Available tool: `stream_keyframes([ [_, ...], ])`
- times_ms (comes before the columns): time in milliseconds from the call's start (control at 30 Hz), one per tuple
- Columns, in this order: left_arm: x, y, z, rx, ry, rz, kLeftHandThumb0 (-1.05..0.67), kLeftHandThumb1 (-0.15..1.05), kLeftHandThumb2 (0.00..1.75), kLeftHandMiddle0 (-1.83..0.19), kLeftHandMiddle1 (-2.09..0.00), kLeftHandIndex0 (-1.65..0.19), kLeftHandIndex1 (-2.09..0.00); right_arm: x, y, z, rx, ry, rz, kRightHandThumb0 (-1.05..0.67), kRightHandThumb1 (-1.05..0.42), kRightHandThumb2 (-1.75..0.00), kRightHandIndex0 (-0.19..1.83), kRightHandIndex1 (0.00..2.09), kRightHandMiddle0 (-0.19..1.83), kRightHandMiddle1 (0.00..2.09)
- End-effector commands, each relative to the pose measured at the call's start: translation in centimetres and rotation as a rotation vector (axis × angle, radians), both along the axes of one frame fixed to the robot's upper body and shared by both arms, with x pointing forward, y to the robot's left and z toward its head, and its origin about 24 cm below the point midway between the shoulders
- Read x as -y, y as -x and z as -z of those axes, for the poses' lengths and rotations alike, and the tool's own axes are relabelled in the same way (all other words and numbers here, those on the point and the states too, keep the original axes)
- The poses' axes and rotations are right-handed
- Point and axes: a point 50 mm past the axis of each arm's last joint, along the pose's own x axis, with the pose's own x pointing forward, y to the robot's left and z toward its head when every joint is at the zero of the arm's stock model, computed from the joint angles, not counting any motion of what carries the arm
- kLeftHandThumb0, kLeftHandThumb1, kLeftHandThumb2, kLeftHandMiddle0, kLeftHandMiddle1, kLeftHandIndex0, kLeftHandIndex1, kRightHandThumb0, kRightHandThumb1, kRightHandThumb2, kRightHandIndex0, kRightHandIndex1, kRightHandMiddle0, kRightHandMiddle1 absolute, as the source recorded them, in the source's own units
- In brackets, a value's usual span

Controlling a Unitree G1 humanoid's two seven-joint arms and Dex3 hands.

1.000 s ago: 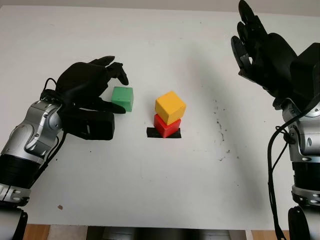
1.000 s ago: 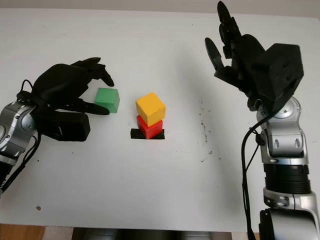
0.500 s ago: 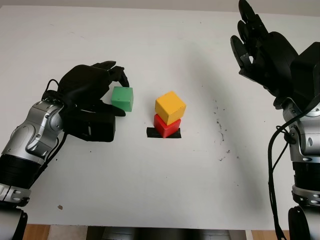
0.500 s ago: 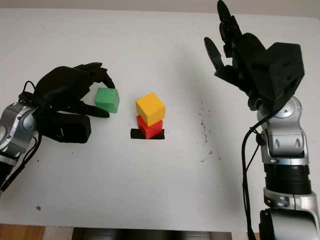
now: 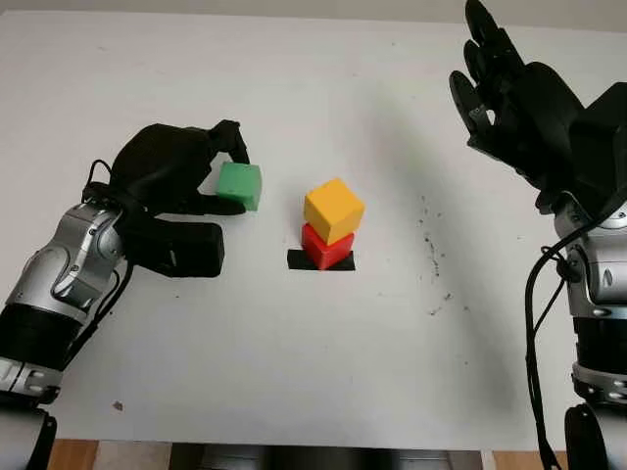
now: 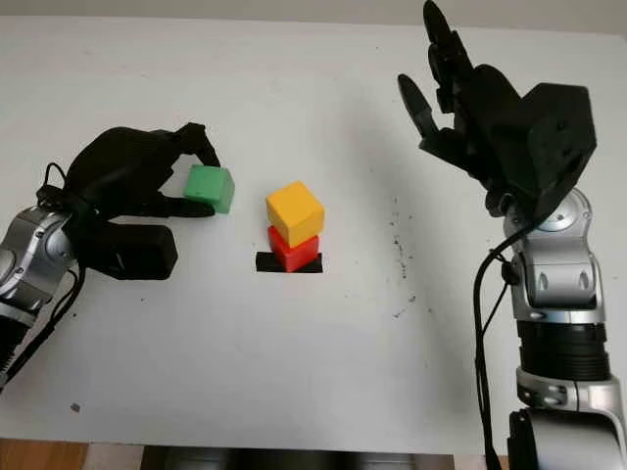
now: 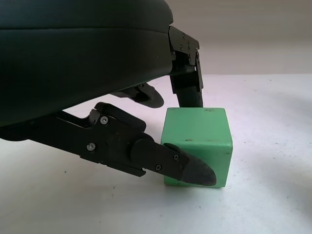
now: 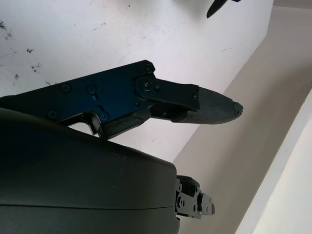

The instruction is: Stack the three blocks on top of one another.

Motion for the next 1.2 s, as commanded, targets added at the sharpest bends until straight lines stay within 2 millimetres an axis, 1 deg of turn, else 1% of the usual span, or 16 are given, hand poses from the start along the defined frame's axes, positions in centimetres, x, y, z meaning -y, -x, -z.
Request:
stream_keyframes([
  [0, -0.1, 0.2, 0.2, 0.007, 0.001, -0.001, -0.46, 1.05, 0.14, -0.43, -0.21, -0.15, -1.63, 0.0, 0.3, -0.4, 0.021, 0.012, 0.005, -0.66, -1.05, -0.57, -0.15, 0.06, -0.08, 0.02],
  [67, -0.1, 0.3, 0.1, 0.011, 0.004, 0.004, -0.46, 1.05, 0.14, -0.43, -0.23, -0.15, -1.63, 0.0, 0.3, -0.3, 0.021, 0.011, 0.005, -0.67, -1.05, -0.56, -0.15, 0.06, -0.07, 0.02],
  [100, -0.1, 0.3, 0.1, 0.012, 0.015, 0.011, -0.46, 1.05, 0.15, -0.4, -0.29, -0.14, -1.64, 0.0, 0.3, -0.3, 0.019, 0.009, 0.004, -0.67, -1.05, -0.56, -0.15, 0.06, -0.07, 0.02],
  [167, -0.1, 0.4, -0.2, 0.009, 0.054, 0.034, -0.46, 1.05, 0.15, -0.23, -0.6, -0.15, -1.63, 0.0, 0.3, -0.3, 0.021, 0.017, 0.008, -0.66, -1.05, -0.55, -0.15, 0.06, -0.06, 0.02],
  [200, -0.1, 0.4, -0.4, -0.008, 0.088, 0.047, -0.46, 1.05, 0.15, -0.19, -0.67, -0.15, -1.61, 0.0, 0.3, -0.3, 0.026, 0.022, 0.011, -0.66, -1.05, -0.55, -0.14, 0.06, -0.05, 0.03],
  [267, -0.3, 0.3, -1.1, -0.051, 0.161, 0.069, -0.47, 1.05, 0.17, -0.14, -0.72, -0.16, -1.58, 0.0, 0.3, -0.4, 0.028, 0.034, 0.009, -0.66, -1.05, -0.55, -0.13, 0.07, -0.05, 0.03],
  [333, -0.4, 0.2, -2.1, -0.098, 0.252, 0.106, -0.48, 1.05, 0.18, -0.15, -0.65, -0.21, -1.51, 0.0, 0.3, -0.3, 0.022, 0.026, 0.007, -0.66, -1.05, -0.55, -0.14, 0.06, -0.05, 0.02],
  [433, -0.5, 0.0, -3.7, -0.146, 0.332, 0.162, -0.48, 1.05, 0.15, -0.26, -0.47, -0.29, -1.48, 0.0, 0.1, -0.2, 0.006, 0.005, 0.014, -0.68, -1.05, -0.5, -0.13, 0.07, -0.02, 0.03],
  [500, -0.4, 0.0, -4.9, -0.173, 0.336, 0.193, -0.48, 1.05, 0.15, -0.34, -0.33, -0.33, -1.47, 0.0, 0.1, -0.2, 0.007, 0.039, 0.032, -0.67, -1.05, -0.48, -0.1, 0.08, 0.0, 0.04],
  [633, 0.5, -0.1, -7.8, -0.239, 0.317, 0.255, -0.47, 1.05, 0.1, -0.4, -0.16, -0.4, -1.37, -0.2, 0.1, -0.2, 0.013, 0.094, 0.047, -0.65, -1.05, -0.47, -0.06, 0.1, 0.02, 0.05],
  [700, 1.0, -0.1, -8.9, -0.263, 0.308, 0.287, -0.47, 1.05, 0.08, -0.41, -0.13, -0.44, -1.35, -0.3, 0.0, -0.2, 0.015, 0.096, 0.044, -0.65, -1.05, -0.47, -0.06, 0.1, 0.01, 0.04],
  [800, 1.7, 0.0, -10.3, -0.266, 0.277, 0.32, -0.46, 1.04, 0.07, -0.42, -0.11, -0.45, -1.31, -0.4, -0.1, 0.0, 0.009, 0.091, 0.039, -0.66, -1.05, -0.46, -0.07, 0.09, 0.01, 0.04],
  [900, 2.4, 0.0, -11.6, -0.233, 0.212, 0.346, -0.49, 1.04, 0.06, -0.43, -0.09, -0.45, -1.29, -0.5, -0.2, 0.1, -0.001, 0.085, 0.037, -0.67, -1.05, -0.47, -0.08, 0.08, 0.0, 0.04],
  [1033, 3.4, -0.1, -13.5, -0.211, 0.162, 0.414, -0.46, 1.04, 0.06, -0.35, -0.04, -0.41, -1.31, -0.6, -0.3, 0.1, -0.002, 0.09, 0.031, -0.67, -1.05, -0.48, -0.09, 0.08, 0.0, 0.03],
  [1167, 4.8, -0.2, -15.3, -0.18, 0.098, 0.534, -0.44, 1.05, 0.06, -0.28, -0.02, -0.39, -1.31, -0.6, -0.2, 0.1, -0.003, 0.101, 0.032, -0.66, -1.05, -0.49, -0.08, 0.08, 0.01, 0.03],
])
